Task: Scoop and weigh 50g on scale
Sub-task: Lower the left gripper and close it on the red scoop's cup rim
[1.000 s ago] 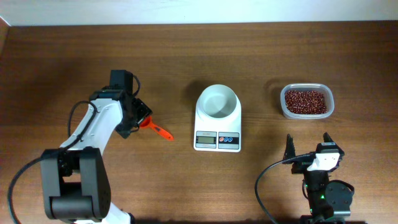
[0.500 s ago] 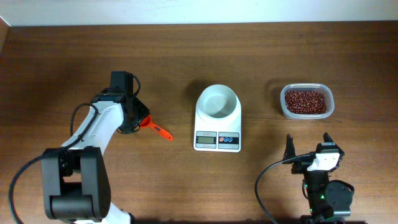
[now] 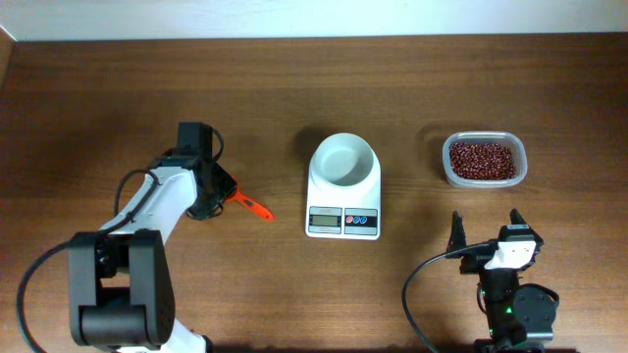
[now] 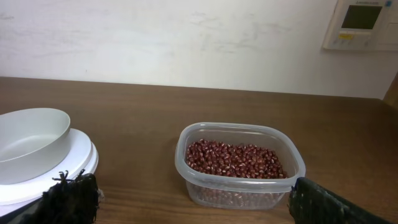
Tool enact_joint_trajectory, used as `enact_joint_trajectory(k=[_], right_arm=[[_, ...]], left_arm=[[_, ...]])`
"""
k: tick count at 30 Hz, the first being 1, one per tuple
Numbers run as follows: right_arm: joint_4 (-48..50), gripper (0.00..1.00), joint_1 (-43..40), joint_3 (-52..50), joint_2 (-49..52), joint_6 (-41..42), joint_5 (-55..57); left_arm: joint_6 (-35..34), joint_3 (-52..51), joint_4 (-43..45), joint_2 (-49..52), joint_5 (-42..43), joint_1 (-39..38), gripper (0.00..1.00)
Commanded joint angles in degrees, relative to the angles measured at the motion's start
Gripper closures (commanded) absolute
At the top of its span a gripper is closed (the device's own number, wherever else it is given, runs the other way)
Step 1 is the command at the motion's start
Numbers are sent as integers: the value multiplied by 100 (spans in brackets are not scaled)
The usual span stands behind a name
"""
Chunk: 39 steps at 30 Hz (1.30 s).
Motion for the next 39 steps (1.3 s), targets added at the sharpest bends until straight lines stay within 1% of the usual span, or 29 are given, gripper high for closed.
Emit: enact_joint_trajectory(k=[1, 7, 10, 13, 17, 22, 25, 28, 29, 30, 35, 37, 38, 39], right_arm=[[-24, 1, 57, -37, -55, -20, 9], [-22, 1, 57, -37, -55, -20, 9], [-24, 1, 57, -37, -55, -17, 9], [-24, 1, 57, -37, -55, -20, 9], [-24, 1, 57, -37, -55, -20, 9], [-24, 1, 57, -37, -55, -20, 9], [-22, 1, 57, -37, -55, -20, 9], [-22, 1, 57, -37, -55, -20, 9], [-22, 2, 57, -37, -55, -20, 9], [-22, 1, 57, -37, -55, -20, 9], [-24, 1, 57, -37, -55, -20, 9], [-24, 1, 57, -37, -55, -17, 9], [-24, 1, 57, -37, -55, -20, 9], [-22, 2, 57, -37, -55, -20, 9]], left_arm=[[-31, -72, 173, 42, -59, 9, 67], [-31, -79, 422, 42, -63, 9, 72], [-31, -85, 415, 42, -63, 9, 72], [-31, -116, 417, 42, -70, 9, 68], [-31, -136, 420, 42, -345, 9, 69], [-31, -136, 518, 42, -409, 9, 71], [-31, -136, 566, 42, -452, 9, 78], [-31, -136, 566, 42, -452, 9, 89], [-31, -138, 566, 42, -450, 9, 96], [-42, -144, 566, 42, -450, 9, 100], [-1003, -205, 275, 42, -452, 9, 100], [-1071, -205, 197, 42, -450, 9, 100], [-1060, -205, 188, 42, -452, 9, 98], [-1060, -205, 179, 42, -452, 9, 86]])
